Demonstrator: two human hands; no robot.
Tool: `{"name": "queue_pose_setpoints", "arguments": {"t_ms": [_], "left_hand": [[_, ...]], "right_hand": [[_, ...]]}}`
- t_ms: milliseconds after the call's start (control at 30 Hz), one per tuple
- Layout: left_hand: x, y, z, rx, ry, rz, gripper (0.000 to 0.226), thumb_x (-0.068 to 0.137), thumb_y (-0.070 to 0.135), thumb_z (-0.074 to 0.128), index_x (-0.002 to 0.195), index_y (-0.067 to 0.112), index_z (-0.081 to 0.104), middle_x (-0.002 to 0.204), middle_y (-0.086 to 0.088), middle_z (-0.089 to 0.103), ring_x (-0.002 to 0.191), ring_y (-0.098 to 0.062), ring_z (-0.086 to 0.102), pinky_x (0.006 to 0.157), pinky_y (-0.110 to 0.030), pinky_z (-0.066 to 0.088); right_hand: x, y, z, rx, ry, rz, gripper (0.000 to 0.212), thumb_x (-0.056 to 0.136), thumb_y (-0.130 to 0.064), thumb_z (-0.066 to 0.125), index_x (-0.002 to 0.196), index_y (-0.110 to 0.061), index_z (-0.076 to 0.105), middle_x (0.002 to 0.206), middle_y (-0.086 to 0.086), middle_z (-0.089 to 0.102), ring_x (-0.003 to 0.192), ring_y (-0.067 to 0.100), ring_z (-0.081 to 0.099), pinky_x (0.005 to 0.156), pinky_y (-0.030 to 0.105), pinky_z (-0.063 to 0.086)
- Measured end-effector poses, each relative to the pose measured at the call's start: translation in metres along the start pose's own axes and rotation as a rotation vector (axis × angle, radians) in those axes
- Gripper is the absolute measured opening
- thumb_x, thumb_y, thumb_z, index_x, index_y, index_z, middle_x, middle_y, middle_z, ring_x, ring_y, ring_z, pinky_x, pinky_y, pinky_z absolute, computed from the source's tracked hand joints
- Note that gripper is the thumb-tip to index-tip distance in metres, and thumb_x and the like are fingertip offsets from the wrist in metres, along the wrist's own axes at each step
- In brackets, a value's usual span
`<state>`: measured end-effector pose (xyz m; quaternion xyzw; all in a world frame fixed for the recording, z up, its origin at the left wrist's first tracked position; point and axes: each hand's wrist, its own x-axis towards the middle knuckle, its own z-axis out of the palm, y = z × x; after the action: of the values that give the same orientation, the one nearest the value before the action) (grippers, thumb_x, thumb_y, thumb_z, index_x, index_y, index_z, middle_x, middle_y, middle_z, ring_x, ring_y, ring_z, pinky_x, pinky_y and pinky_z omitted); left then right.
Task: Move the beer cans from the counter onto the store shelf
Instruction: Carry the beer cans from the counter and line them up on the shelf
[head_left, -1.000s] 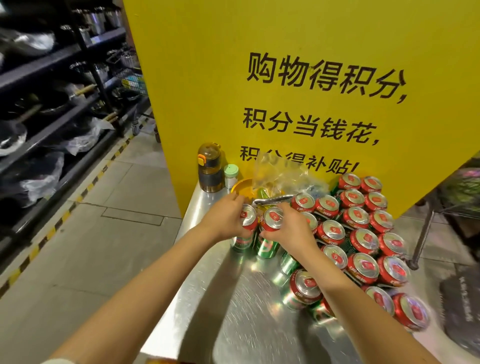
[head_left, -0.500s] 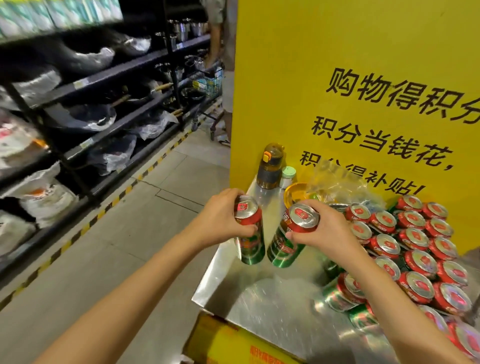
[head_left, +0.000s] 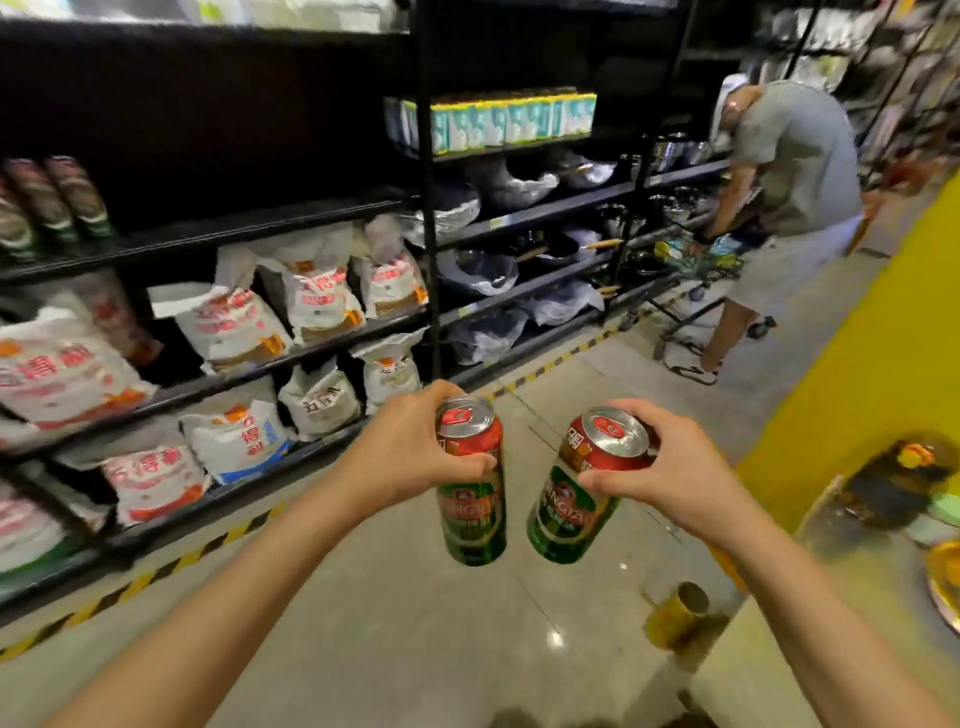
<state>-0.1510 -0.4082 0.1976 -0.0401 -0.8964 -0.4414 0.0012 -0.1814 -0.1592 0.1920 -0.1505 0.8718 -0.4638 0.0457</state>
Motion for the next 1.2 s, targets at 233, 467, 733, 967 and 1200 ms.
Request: {"name": "queue_pose_setpoints", "arguments": {"t_ms": [233,467,733,967,1200], "left_hand": [[-0.04,-0.098,-0.151,0.01,0.307,-0.138,0.059,0.062,0.032,0.08,0.113,0.029,0.052,0.099,0.016,0.061,0.09,0.0,0.059,0.069,-0.016,0.047],[-0.031,-0.168,-0.266,0.008,0.482,-0.221,0.054,0.064,0.028,0.082,0.111,0.027,0.055,0.098,0.017,0.062,0.09,0.0,0.06,0.071,-0.016,0.047],[0.047,-0.248,-0.38,0.014,0.638,-0.274,0.05,0.067,0.031,0.081,0.11,0.03,0.055,0.099,0.015,0.063,0.088,0.0,0.061,0.07,-0.017,0.051],[0.103,-0.319,-0.474,0.043,0.781,-0.341,0.049,0.067,0.031,0.081,0.107,0.029,0.054,0.097,0.017,0.06,0.087,-0.001,0.059,0.068,-0.017,0.049],[0.147,-0.4,-0.569,0.107,0.802,-0.362,0.047,0.066,0.035,0.081,0.105,0.034,0.054,0.095,0.019,0.06,0.085,0.002,0.059,0.061,-0.01,0.047]], "right_hand": [[0.094,-0.094,0.138,0.098,-0.178,-0.176,0.052,0.057,-0.014,0.087,0.097,-0.035,0.06,0.094,-0.012,0.067,0.081,-0.007,0.063,0.061,0.008,0.049],[0.203,-0.182,0.24,0.146,-0.379,-0.297,0.045,0.06,-0.015,0.085,0.094,-0.035,0.062,0.091,-0.01,0.069,0.081,0.0,0.066,0.06,0.015,0.053],[0.368,-0.251,0.336,0.148,-0.487,-0.452,0.048,0.063,-0.017,0.084,0.096,-0.041,0.059,0.096,-0.017,0.065,0.085,-0.007,0.062,0.061,0.009,0.05],[0.497,-0.308,0.417,0.093,-0.542,-0.556,0.049,0.062,-0.02,0.085,0.099,-0.039,0.059,0.097,-0.016,0.065,0.087,-0.003,0.062,0.063,0.012,0.051],[0.598,-0.354,0.51,0.101,-0.563,-0.576,0.048,0.064,-0.022,0.083,0.104,-0.036,0.059,0.101,-0.013,0.064,0.092,0.007,0.063,0.073,0.025,0.056]]}}
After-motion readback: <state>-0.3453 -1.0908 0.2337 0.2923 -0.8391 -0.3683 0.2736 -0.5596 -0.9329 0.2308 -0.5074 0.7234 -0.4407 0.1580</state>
